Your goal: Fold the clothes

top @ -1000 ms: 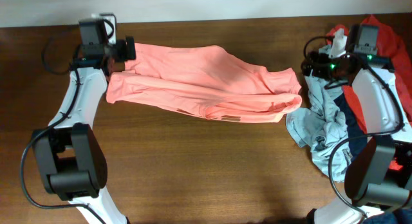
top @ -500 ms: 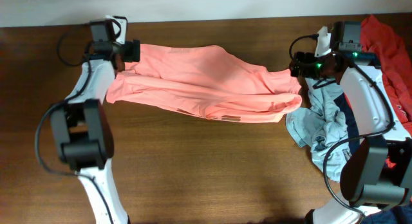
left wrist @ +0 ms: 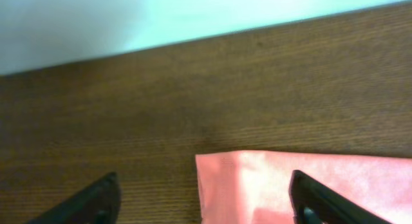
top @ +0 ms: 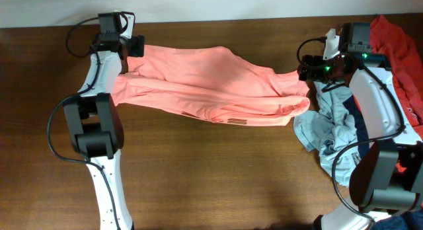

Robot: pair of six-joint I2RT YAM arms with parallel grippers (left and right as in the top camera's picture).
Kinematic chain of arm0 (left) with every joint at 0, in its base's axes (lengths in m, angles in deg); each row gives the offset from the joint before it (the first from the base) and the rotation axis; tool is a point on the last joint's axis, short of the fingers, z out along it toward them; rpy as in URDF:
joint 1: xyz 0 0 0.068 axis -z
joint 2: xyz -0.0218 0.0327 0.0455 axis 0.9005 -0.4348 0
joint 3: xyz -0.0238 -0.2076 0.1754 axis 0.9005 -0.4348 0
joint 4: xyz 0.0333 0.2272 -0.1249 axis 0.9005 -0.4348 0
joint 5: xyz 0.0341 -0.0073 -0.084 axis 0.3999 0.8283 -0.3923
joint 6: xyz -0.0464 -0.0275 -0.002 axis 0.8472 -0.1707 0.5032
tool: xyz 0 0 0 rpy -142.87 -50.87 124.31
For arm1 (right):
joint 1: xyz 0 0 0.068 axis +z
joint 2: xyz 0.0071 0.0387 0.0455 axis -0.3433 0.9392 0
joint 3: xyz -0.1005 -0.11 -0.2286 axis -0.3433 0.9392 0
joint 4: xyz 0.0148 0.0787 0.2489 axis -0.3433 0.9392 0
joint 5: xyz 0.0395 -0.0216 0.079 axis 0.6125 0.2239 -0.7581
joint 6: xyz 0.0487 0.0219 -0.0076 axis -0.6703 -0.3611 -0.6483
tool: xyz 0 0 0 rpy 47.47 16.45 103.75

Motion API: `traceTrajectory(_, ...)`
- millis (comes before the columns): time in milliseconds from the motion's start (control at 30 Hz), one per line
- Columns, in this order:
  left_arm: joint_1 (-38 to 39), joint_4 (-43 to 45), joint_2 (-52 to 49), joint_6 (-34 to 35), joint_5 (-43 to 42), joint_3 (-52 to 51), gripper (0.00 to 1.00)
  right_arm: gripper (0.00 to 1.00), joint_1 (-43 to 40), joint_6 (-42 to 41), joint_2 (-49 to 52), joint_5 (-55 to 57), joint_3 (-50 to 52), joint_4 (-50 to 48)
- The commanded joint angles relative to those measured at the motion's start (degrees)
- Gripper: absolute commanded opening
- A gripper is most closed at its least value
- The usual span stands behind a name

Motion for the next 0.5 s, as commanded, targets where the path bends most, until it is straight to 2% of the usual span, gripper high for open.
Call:
traceTrajectory(0, 0.26, 0.13, -2.86, 1.81, -0.46, 0.92, 0.73, 0.91, 0.28, 0.42, 0.28, 0.66, -0.66, 0.11)
traceTrajectory(267, 0.42, -0.22, -3.67, 3.82, -0.46, 0.92, 0.73, 0.91, 0.28, 0.42, 0.28, 0.2, -0.66, 0.63)
traceTrajectory(333, 0.42, -0.15, -4.09, 3.85, -0.46, 0.92, 0.7, 0.91, 0.33, 0.42, 0.28, 0.22, -0.66, 0.72)
traceTrajectory(400, 0.42, 0.0, -4.37, 4.04, -0.46, 0.92, 0.56, 0.91, 0.33, 0.42, 0.28, 0.22, -0.66, 0.72)
traceTrajectory(467, 0.42, -0.13, -4.37, 4.04, -0.46, 0.92, 0.29, 0.91, 0.33, 0.42, 0.28, 0.22, -0.66, 0.72)
